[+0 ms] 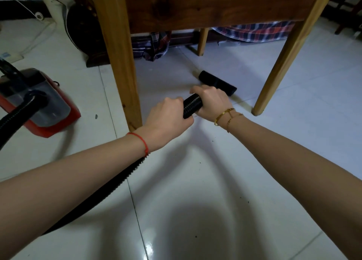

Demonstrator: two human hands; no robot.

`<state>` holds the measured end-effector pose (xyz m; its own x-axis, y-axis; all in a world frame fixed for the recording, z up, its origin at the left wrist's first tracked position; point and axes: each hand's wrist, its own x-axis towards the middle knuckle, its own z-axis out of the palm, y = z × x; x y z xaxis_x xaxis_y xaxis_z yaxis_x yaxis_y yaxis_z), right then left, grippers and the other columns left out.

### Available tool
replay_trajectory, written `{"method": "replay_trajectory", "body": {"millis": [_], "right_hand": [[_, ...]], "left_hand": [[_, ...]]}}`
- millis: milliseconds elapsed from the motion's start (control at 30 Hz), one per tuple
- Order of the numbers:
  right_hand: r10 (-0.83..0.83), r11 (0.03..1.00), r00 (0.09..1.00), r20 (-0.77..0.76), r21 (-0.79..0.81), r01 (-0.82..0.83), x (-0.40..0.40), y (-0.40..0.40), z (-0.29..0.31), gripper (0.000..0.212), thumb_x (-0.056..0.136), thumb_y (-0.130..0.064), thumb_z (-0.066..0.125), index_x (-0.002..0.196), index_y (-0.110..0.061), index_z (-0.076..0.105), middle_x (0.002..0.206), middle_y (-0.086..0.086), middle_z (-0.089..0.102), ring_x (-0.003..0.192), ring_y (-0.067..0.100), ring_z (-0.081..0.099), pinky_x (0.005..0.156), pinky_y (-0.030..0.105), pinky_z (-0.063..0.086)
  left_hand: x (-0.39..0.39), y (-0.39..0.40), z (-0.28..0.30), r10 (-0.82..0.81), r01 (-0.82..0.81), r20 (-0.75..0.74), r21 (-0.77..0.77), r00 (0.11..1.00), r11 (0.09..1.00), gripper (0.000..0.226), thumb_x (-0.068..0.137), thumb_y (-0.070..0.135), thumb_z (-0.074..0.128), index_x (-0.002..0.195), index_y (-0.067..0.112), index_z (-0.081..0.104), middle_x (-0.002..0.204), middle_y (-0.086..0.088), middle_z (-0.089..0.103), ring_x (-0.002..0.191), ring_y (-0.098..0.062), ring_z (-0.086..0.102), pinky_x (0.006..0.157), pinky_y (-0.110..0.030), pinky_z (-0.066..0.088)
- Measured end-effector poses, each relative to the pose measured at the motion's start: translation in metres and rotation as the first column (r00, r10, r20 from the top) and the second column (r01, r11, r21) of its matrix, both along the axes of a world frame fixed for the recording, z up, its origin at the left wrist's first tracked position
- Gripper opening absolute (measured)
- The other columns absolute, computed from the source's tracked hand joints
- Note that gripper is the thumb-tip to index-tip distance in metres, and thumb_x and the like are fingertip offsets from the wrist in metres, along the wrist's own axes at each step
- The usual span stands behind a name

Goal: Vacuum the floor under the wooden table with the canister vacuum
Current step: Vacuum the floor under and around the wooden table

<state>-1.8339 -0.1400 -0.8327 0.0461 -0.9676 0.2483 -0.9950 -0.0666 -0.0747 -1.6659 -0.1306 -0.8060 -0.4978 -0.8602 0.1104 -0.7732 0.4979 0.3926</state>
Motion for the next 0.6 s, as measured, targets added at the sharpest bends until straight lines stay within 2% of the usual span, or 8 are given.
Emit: {"method": "replay_trajectory", "body": {"millis": [167, 267, 400, 600], "right_hand": [[-0.021, 0.994, 0.999, 0.041, 0.110, 0.017, -0.023, -0.003, 0.008, 0.024, 0.080, -0.019, 0.059, 0.102, -0.008, 0.058, 0.098, 0.012, 0.063, 0.085, 0.035, 0.060, 0.064, 0.033, 0.045], [-0.013, 0.985, 0.997, 0.075, 0.174, -0.001, -0.027, 0.005, 0.027, 0.025, 0.081, -0.017, 0.061, 0.103, -0.006, 0.058, 0.099, 0.014, 0.063, 0.086, 0.034, 0.059, 0.067, 0.032, 0.044], [-0.026, 0.967, 0.993, 0.116, 0.254, -0.004, -0.025, 0.015, 0.060, 0.026, 0.082, -0.017, 0.062, 0.105, -0.007, 0.058, 0.103, 0.013, 0.063, 0.090, 0.034, 0.059, 0.076, 0.037, 0.049], [-0.021, 0.942, 0.981, 0.193, 0.334, -0.045, -0.010, 0.038, 0.113, 0.024, 0.084, -0.019, 0.063, 0.105, -0.009, 0.059, 0.104, 0.012, 0.063, 0.091, 0.032, 0.060, 0.078, 0.031, 0.046]], "left_hand": [[-0.028, -0.005, 0.004, 0.011, -0.011, 0.000, 0.052, 1.000, 0.999, 0.019, 0.084, 0.028, 0.055, 0.095, 0.012, 0.054, 0.075, -0.006, 0.050, 0.068, -0.032, 0.048, 0.058, -0.031, 0.038], [-0.033, 0.000, 0.020, -0.004, 0.004, -0.003, 0.124, 1.000, 0.992, 0.021, 0.084, 0.029, 0.055, 0.094, 0.011, 0.053, 0.072, -0.005, 0.051, 0.067, -0.032, 0.052, 0.057, -0.031, 0.040], [-0.031, 0.009, 0.055, -0.008, 0.009, -0.005, 0.185, 1.000, 0.983, 0.019, 0.085, 0.029, 0.056, 0.091, 0.012, 0.051, 0.065, 0.001, 0.047, 0.059, -0.023, 0.051, 0.052, -0.029, 0.037], [-0.020, 0.028, 0.110, 0.006, -0.012, 0.024, 0.248, 1.000, 0.969, 0.015, 0.084, 0.026, 0.054, 0.081, 0.015, 0.045, 0.061, 0.001, 0.046, 0.049, -0.014, 0.043, 0.045, -0.026, 0.031]]}}
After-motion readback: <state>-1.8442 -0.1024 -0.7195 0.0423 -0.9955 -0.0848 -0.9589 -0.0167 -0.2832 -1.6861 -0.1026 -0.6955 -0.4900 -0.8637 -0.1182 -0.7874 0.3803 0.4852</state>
